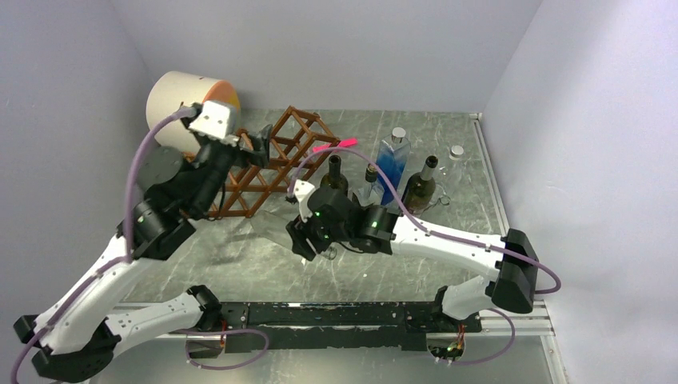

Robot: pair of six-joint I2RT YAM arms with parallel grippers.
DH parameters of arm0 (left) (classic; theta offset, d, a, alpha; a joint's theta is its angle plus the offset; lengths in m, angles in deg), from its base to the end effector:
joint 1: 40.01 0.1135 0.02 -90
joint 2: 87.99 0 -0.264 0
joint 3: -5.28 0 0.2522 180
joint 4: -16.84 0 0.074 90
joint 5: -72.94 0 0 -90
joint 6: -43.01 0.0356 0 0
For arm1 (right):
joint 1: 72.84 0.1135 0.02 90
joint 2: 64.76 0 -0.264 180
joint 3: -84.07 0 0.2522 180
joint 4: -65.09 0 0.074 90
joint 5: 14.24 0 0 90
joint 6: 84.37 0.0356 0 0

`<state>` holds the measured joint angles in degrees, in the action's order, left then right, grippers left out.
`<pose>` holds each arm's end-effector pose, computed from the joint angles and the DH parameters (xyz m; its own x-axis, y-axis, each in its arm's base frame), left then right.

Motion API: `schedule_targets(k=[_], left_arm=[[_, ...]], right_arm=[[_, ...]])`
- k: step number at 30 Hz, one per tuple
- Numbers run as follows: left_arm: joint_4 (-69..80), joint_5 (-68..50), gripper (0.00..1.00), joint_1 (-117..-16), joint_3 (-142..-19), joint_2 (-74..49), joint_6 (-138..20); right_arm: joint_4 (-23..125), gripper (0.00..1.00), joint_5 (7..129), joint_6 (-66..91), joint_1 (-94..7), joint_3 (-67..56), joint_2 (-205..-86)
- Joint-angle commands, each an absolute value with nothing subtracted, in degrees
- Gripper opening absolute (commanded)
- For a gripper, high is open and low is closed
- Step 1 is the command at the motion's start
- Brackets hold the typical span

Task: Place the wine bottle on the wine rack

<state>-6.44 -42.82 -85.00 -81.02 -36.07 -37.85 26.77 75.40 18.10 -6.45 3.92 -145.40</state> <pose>0.1307 -0.1088 0.4841 0.1877 0.0147 -0.9821 0.3092 0.9482 0.0733 0.1258 0.2884 0.3031 -0.4434 -0.4752 -0.7600 -0.8424 0.5107 0.1721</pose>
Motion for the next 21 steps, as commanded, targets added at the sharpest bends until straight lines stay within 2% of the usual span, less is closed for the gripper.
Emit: schedule_targets(k=[1,4,7,21], left_arm=[[-14.9,-40.0,0.99,-77.7,-85.3,-30.5,-45.0],[-18.5,-30.0,0.98,-66.3,-86.1,-27.2,-50.9],[-19.8,-26.5,0.95,-59.8,-86.0,-25.9,-55.2],[-28.3,-23.9,0.86,-38.5,-78.7,-27.6,-65.3]], right_arm=[[41.0,0.0,81.1,20.1,-4.2,5.6,-145.9],[45.5,0.0,84.1,21.7,-3.2,7.5,-147.7],[49.7,0.0,87.1,22.6,-2.4,8.9,-149.4],[55.0,0.0,93.2,24.6,-1.7,5.3,-158.1]])
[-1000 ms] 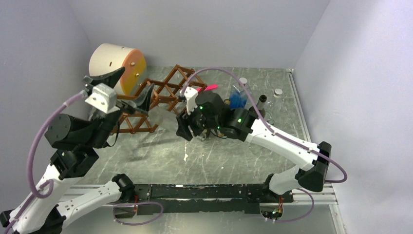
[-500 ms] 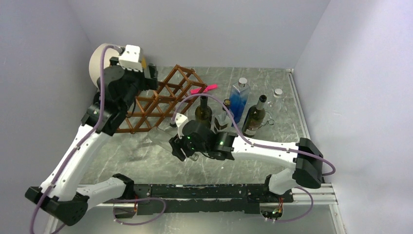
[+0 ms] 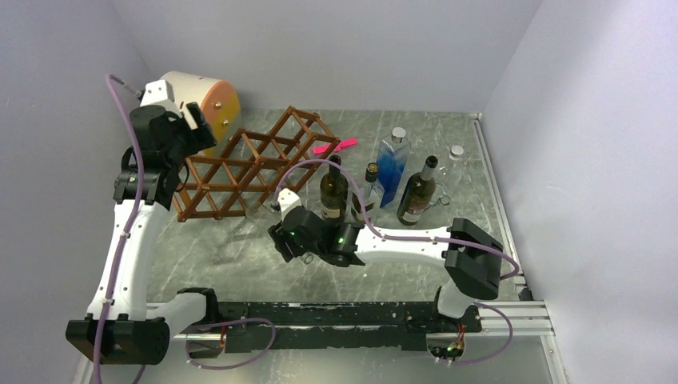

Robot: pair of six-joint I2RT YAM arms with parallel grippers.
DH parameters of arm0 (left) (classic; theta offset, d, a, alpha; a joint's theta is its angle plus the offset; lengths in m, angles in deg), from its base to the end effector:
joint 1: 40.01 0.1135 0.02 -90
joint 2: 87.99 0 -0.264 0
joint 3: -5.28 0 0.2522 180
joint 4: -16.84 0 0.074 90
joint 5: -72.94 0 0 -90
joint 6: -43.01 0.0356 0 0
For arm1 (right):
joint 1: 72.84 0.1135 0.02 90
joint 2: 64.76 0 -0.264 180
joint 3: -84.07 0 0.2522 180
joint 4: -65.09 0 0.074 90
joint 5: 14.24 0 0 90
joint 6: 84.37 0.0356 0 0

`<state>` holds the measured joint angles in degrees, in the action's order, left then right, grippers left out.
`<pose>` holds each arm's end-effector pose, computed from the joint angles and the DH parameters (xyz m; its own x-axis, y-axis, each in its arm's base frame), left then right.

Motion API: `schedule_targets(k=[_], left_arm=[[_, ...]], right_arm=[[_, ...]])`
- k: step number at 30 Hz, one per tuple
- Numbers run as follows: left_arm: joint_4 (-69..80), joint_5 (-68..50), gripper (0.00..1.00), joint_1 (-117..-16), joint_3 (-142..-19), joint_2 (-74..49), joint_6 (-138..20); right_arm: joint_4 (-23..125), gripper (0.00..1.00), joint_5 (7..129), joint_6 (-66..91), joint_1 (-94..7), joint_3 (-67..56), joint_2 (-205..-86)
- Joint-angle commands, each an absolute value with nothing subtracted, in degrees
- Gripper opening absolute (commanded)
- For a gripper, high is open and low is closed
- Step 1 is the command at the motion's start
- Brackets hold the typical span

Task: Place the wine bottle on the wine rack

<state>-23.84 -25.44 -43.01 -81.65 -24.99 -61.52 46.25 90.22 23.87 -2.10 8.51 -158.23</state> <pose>0.2352 -0.0071 0.4195 -0.2566 -0.2351 -0.9375 -0.1570 0.9672 -0.1996 0.1281 0.3396 0.2346 -0.4529 -0.3774 -0.8078 -0.7437 0.6595 0.1089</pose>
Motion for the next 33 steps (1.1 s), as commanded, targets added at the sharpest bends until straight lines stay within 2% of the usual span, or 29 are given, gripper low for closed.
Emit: schedule_targets(k=[1,16,33], left_arm=[[-28.5,-23.0,0.86,-37.1,-77.6,-28.3,-65.7],[-29.6,-17.5,0.74,-33.6,-70.3,-29.9,-67.2],[-32.1,-14.0,0.72,-33.6,-69.4,-30.0,-66.8]], right_arm=[[55.5,0.0,93.3,24.8,-1.7,5.3,-158.2],[65.3,0.0,94.8,25.0,-1.7,5.2,-163.0],[79.2,0.0,107.1,25.0,-1.7,-4.1,-179.9]])
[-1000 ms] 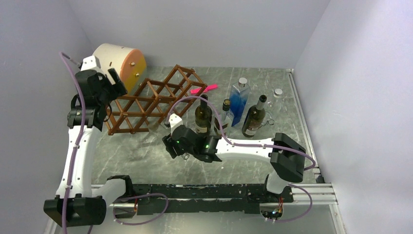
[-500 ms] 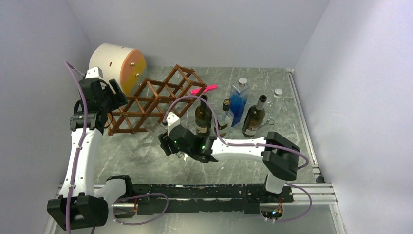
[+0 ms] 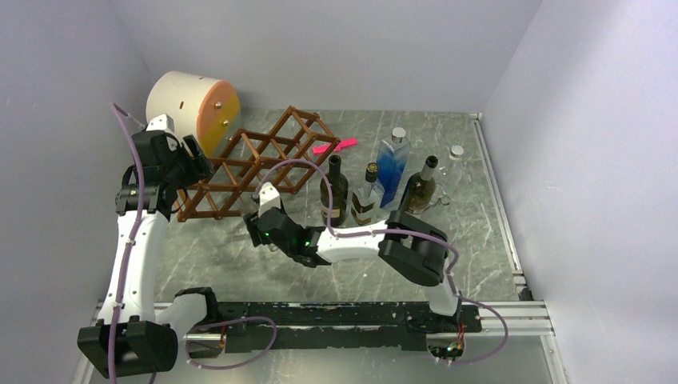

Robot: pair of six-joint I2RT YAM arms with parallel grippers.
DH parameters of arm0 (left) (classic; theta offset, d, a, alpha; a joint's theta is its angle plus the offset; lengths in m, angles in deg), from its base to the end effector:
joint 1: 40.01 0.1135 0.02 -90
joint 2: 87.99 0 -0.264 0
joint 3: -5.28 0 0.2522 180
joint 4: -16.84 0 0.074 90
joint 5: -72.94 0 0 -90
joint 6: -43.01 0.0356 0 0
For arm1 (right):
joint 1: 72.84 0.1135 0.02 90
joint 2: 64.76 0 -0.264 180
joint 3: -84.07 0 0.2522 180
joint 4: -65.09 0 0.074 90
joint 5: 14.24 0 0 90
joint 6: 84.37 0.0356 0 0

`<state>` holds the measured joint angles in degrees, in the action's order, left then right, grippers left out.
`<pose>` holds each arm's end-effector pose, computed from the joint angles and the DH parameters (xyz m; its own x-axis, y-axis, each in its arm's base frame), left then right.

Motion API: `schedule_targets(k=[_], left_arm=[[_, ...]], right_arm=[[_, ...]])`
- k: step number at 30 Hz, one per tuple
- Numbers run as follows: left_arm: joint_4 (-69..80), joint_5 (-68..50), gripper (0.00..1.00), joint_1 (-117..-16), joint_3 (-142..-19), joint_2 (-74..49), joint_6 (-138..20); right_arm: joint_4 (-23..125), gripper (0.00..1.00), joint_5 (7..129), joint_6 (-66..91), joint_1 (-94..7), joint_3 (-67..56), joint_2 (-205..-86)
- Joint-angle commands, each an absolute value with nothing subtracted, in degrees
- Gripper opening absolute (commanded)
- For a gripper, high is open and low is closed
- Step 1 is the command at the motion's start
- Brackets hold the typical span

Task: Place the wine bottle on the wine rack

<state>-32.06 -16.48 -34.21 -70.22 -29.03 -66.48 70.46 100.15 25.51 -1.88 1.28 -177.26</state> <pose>0.2171 0.0217 0.3528 -0.4711 -0.3832 -0.7945 -0.2649 0.9206 -0.2869 0.1565 0.4083 0.1885 -0.3775 -0.1444 -0.9147 -0.6485 0.7464 0.1498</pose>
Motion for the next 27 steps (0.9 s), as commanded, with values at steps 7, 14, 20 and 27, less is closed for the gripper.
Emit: schedule_targets(k=[7,14,20,27], left_arm=[[-32.8,-13.4,0.72,-33.6,-70.3,-29.4,-66.2],[-33.3,-12.3,0.71,-33.6,-70.4,-29.8,-65.9],[-34.1,-11.8,0.71,-33.6,-70.3,-30.5,-65.9],[-34.6,-10.6,0.7,-33.6,-70.0,-30.8,-66.1]], right_arm=[[85.2,0.0,108.8,22.8,-1.9,-6.6,-185.2],[87.0,0.0,106.8,22.1,-3.6,-8.6,-188.2],[87.2,0.0,104.7,21.2,-3.9,-11.8,-191.3],[85.6,0.17,103.7,21.9,-4.5,-14.7,-193.9]])
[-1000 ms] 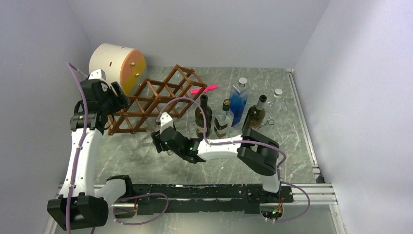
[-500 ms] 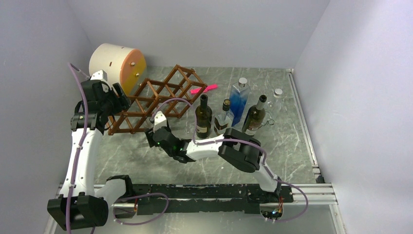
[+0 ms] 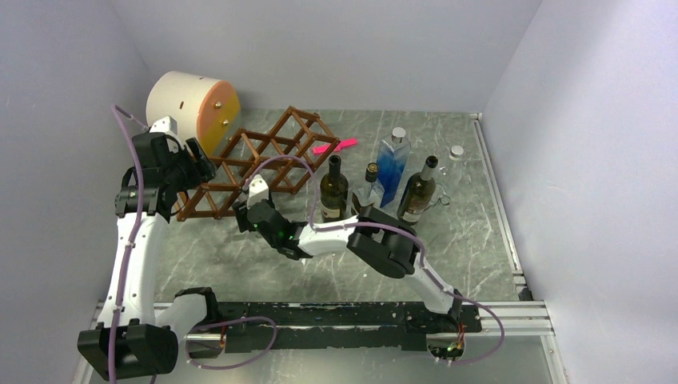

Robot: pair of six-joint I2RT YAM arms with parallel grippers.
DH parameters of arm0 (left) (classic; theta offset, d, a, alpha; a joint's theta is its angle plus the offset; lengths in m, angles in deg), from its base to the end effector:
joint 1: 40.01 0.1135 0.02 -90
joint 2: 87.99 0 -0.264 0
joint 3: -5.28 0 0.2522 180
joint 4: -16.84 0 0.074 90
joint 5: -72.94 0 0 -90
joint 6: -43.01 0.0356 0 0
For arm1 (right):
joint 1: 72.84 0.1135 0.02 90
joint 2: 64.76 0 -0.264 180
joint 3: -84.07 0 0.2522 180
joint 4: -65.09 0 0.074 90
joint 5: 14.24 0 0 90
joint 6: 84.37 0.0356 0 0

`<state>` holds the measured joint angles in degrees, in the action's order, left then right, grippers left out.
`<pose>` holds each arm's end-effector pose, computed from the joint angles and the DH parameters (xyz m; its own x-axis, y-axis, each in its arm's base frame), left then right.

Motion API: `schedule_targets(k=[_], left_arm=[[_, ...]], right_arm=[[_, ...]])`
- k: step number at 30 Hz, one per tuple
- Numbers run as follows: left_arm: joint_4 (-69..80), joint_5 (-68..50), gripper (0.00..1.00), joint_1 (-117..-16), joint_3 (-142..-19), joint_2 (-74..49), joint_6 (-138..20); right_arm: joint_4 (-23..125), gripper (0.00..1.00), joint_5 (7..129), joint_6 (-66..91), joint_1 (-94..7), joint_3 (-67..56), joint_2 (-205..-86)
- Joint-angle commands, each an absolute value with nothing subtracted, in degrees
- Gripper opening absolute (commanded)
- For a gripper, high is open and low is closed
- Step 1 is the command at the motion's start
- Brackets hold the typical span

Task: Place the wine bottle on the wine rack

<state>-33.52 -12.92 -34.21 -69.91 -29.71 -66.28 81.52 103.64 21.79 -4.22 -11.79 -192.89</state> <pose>0.2130 0.0191 0.3511 -0.5041 -0.3824 -0.7744 -0.2197 0.9239 -0.3132 0.1969 0.4574 0.1577 -0.2790 -0.0378 -0.9595 -0.6054 0.7826 0.1452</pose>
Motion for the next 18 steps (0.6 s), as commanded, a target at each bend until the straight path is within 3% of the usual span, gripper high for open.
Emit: schedule_targets(k=[1,10,13,16,18], left_arm=[[-34.6,-10.5,0.69,-33.6,-70.0,-30.9,-66.2],[-35.2,-9.8,0.69,-33.6,-70.2,-31.3,-66.2],[-34.7,-10.5,0.7,-33.6,-69.7,-31.8,-66.0],[-33.5,-11.4,0.7,-33.5,-68.8,-33.2,-65.6],[-33.4,-12.2,0.71,-33.6,-68.5,-33.8,-65.4]], right_arm=[[85.5,0.2,103.4,22.2,-4.8,-14.9,-194.2],[85.8,0.44,100.0,25.8,-6.4,-15.2,-195.7],[85.9,0.54,99.6,26.5,-6.4,-14.8,-195.7],[85.7,0.71,100.1,28.4,-6.4,-14.3,-195.1],[86.1,0.76,99.7,28.6,-6.4,-13.5,-194.3]])
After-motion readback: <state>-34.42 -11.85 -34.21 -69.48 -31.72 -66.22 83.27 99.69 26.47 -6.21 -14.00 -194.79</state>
